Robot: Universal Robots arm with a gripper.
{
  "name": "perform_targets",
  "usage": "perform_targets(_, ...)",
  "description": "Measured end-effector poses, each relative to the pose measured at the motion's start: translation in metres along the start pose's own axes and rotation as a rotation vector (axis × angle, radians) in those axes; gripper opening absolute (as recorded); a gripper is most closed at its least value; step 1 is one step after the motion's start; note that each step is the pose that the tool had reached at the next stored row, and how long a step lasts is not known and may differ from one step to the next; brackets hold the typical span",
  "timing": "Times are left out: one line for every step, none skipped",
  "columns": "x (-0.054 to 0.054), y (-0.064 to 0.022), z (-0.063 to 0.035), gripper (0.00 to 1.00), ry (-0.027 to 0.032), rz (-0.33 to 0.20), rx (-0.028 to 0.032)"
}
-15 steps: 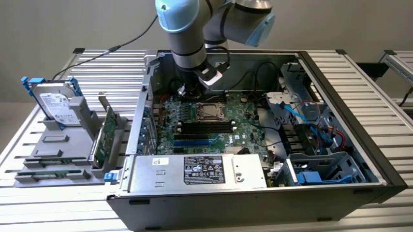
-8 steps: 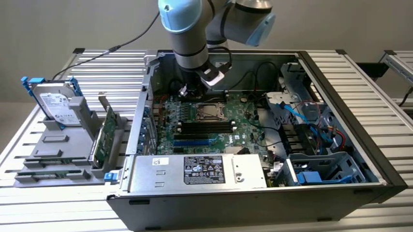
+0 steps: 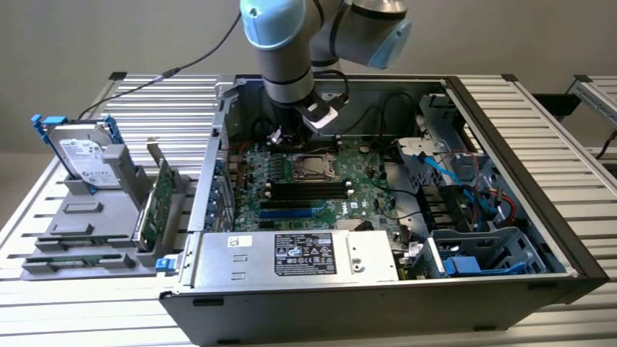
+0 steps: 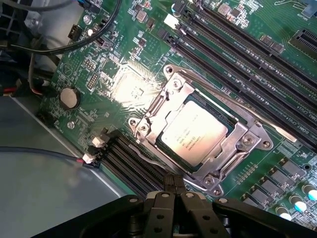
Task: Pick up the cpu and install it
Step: 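Install the first cpu locking lever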
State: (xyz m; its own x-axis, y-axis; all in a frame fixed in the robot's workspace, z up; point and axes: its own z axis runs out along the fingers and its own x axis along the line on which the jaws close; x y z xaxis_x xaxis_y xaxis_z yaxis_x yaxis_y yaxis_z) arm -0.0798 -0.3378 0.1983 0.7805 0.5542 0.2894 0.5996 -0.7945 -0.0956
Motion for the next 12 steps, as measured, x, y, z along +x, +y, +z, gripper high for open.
perform_targets(0.0003,0.0003,0.0002,0.11,-0.0009,-0.001,-0.0005)
perform_targets(0.0006,0.0005,0.0004,0.11,-0.0018,-0.002,-0.0012)
perform_targets(0.0008,0.0007,0.0006,0.11,-0.0029,-0.002,-0.0019)
perform_targets(0.001,0.001,0.0008,0.11,-0.004,-0.003,-0.0027)
perform_targets(0.0013,0.0012,0.001,0.11,-0.0053,-0.004,-0.0037)
perform_targets(0.0015,0.0014,0.0012,0.11,-0.0066,-0.005,-0.0047)
perform_targets(0.0018,0.0017,0.0015,0.11,-0.0082,-0.007,-0.0061)
perform_targets(0.002,0.002,0.0017,0.11,-0.0097,-0.008,-0.0074)
perform_targets(0.0022,0.0022,0.0018,0.11,-0.0115,-0.009,-0.0089)
perform_targets(0.0024,0.0024,0.002,0.11,-0.0131,-0.01,-0.0101)
perform_targets(0.0025,0.0025,0.0024,0.11,-0.0146,-0.011,-0.0119)
perform_targets(0.0026,0.0027,0.0027,0.11,-0.0163,-0.012,-0.0139)
